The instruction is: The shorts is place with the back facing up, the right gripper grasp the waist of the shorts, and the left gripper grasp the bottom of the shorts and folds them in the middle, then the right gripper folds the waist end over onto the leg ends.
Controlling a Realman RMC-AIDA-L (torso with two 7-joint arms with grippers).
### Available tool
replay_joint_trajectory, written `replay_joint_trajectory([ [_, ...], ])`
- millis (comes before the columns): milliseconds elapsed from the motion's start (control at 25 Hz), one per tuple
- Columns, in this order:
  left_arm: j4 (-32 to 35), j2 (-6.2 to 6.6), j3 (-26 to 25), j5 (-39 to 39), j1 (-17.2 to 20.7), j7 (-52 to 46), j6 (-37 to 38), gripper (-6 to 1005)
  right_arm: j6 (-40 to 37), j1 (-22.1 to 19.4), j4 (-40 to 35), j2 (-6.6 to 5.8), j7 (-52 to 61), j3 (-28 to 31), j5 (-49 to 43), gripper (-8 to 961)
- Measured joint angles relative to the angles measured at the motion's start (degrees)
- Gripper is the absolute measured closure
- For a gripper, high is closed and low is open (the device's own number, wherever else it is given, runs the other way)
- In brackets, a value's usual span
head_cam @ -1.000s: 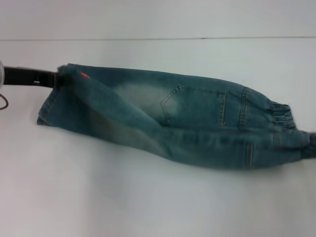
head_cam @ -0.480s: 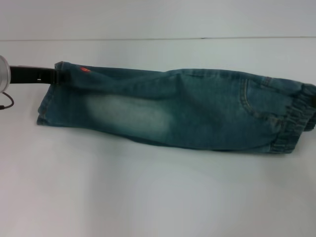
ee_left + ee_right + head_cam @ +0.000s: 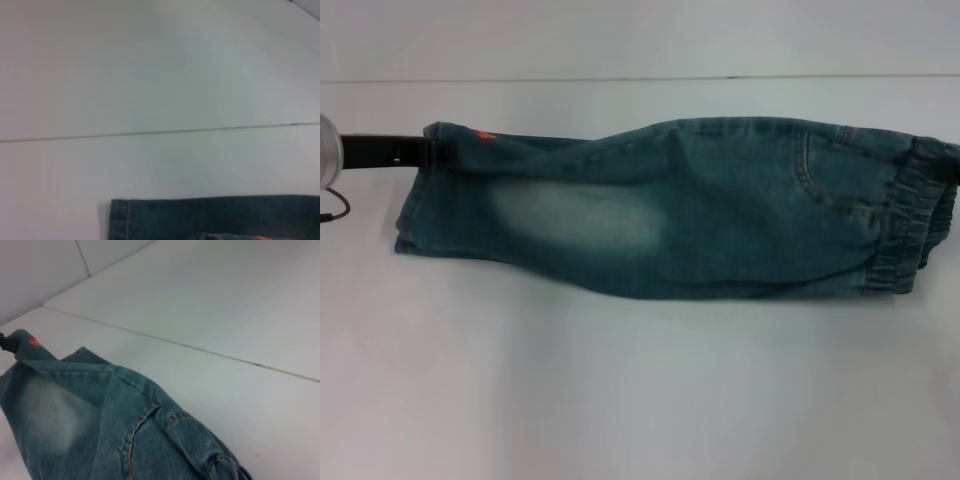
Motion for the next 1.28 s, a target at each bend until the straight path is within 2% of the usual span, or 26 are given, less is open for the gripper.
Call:
replay_joint_trajectory([
  [120, -0.91, 0.01, 0.14, -0.03, -0.33, -0.03, -1.71, 899, 1.04, 0.49, 1.05, -0.49, -0.44, -0.51, 0.06, 813],
  [280, -2.66, 0.14, 0.86, -0.05, -0.78, 0.28, -4.60, 870, 3.76, 0.68, 2.91, -0.54, -2.01, -0.94, 0.31, 792],
  [400, -3.80, 0.13, 1.51, 0.05, -0.94, 0.82, -8.19, 848, 8.05, 0.75, 4.15, -0.58, -2.49, -1.57, 0.25, 776],
  [440, -4.60, 0.07, 1.63, -0.29, -0.91, 0.89, -11.45, 841, 10.31, 0.83, 4.89, -0.88, -2.33, -2.63, 0.15, 771],
  [600, -5.90, 0.21, 1.79, -0.48, -1.48, 0.98, -13.69, 812, 11.66, 0.92, 5.45, -1.21, -1.69, -4.26, 0.05, 749],
  [800, -6.33, 0.33, 2.21, -0.56, -2.31, 0.67, -14.54, 615, 13.19, 0.94, 5.90, -1.25, -1.29, -5.10, 0.00, 723],
  [920, -6.35, 0.22, 2.31, -0.51, -2.84, 0.57, -14.44, 498, 14.67, 0.79, 6.06, -1.16, -1.30, -5.20, -0.02, 517],
  [1040, -6.37, 0.14, 2.48, -0.58, -3.01, 0.63, -14.29, 380, 14.94, 0.61, 6.08, -1.13, -1.27, -5.17, -0.04, 371],
  [1280, -6.38, 0.17, 5.24, -0.79, -2.76, 1.06, -12.65, 252, 14.76, 0.43, 6.09, -1.41, 1.03, -5.14, -0.06, 102],
])
